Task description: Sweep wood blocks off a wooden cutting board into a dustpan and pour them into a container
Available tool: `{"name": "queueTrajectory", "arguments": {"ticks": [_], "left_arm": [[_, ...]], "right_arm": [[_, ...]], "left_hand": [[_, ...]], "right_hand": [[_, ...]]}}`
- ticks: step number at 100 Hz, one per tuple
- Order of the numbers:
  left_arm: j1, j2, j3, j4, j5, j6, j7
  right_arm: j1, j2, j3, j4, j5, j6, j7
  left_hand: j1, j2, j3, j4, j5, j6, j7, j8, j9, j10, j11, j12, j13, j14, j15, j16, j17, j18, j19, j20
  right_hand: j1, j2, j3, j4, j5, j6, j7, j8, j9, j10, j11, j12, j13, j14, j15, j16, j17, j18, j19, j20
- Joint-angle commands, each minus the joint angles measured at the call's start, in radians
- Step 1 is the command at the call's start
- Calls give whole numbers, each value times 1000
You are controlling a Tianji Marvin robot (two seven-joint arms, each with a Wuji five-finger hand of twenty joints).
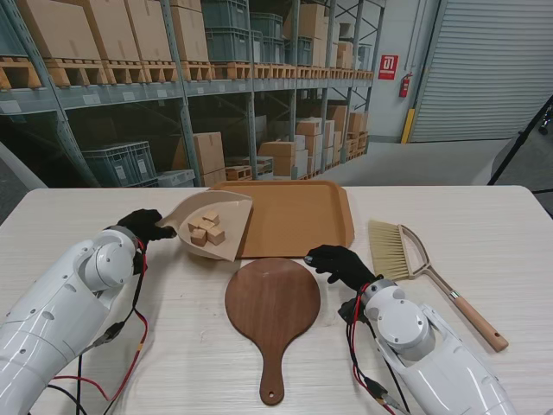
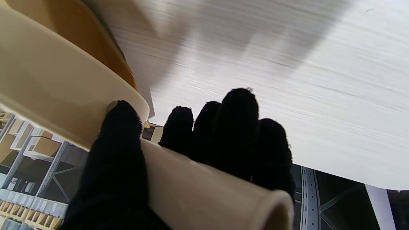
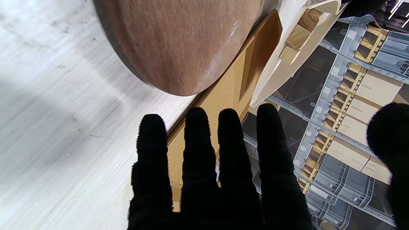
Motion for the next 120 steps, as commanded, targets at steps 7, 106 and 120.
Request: {"name": "queueTrajectory", "arguments": {"ticks": [7,106,120], "left_arm": [[-26,-2,16,9,16,8,0],[-143,0,126,71,105,37,31],[-132,4,113,56,121,42,26]], "right_arm": [[-7,-5,-7,-3,7,8,13],[-1,-11,-17,4,24,22,9],[-1,-11,-16,4,25,23,7]], "left_hand": [[98,103,108,28,84,17,50,-38,40,-375,1380,-23,79,-237,-54,-16,51,-54,29,-29],[123,62,166,47,24,69,98,-92,-1,-343,1415,-47,59,-237,-42,-9,58,-28,18,-57],[123,64,166,47,24,70,99,-91,-1,-344,1420,-47,59,-241,-38,-10,58,-30,19,-57]], "right_hand": [[-4,14,5,9,7,-22,-9,10,21,7,21,15,-11,-2,19,17,-7,19,-10,24],[2,13,10,9,15,-19,-7,11,33,9,25,18,0,2,26,20,-3,21,-7,27],[0,14,11,9,14,-20,-7,11,35,11,25,19,-1,2,26,20,-3,21,-6,27]]}}
